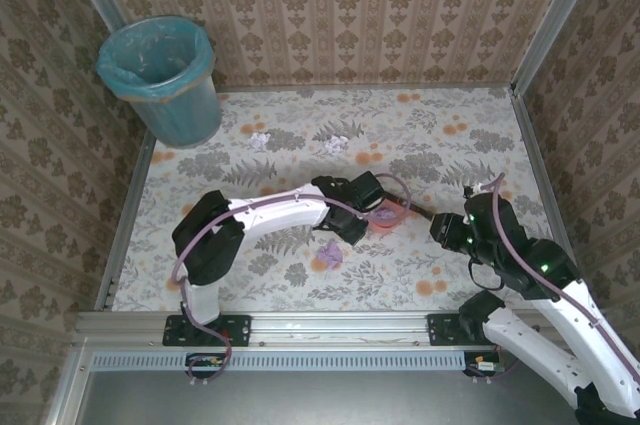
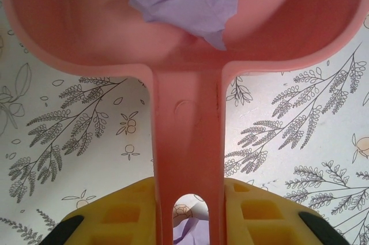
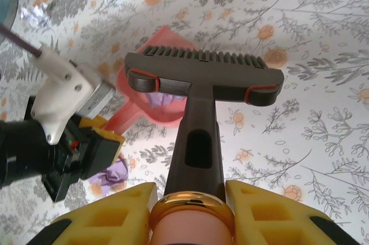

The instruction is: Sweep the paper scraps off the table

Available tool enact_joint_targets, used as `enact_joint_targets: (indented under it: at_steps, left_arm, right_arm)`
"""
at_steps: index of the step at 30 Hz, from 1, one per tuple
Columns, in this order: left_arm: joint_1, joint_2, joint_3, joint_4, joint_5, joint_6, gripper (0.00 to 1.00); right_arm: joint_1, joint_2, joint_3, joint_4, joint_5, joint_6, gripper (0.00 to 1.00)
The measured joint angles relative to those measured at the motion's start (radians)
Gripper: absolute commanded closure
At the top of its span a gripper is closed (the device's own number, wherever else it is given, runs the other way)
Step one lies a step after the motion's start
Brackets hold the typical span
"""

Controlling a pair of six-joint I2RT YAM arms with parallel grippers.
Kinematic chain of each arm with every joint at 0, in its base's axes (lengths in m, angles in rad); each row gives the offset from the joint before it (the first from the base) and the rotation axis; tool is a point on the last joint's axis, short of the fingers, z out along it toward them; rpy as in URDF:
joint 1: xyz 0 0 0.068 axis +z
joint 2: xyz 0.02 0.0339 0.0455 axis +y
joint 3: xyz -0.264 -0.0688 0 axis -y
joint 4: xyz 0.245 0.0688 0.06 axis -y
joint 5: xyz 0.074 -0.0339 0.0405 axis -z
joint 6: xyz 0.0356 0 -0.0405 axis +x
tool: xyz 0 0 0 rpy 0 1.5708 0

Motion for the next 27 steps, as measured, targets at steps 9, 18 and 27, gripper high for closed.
enact_joint_targets:
  at_steps: [9, 18, 27]
  left_arm:
    - [-0.012, -0.088, -0.074, 0.082, -0.063, 0.008, 1.0]
    - [-0.011, -0.169, -0.116, 0.118, -0.093, 0.006, 1.0]
    - [0.016, -0.363, -0.124, 0.054, -0.154, -0.045, 1.0]
  right_arm:
    - [0.0, -0.143, 0.0, 0.003, 0.109, 0.028, 1.0]
    - [0.0, -0.266, -0.058, 0.058, 0.262, 0.034, 1.0]
    - [0.0, -0.299, -0.247, 0.281, 0.286, -0.061, 1.0]
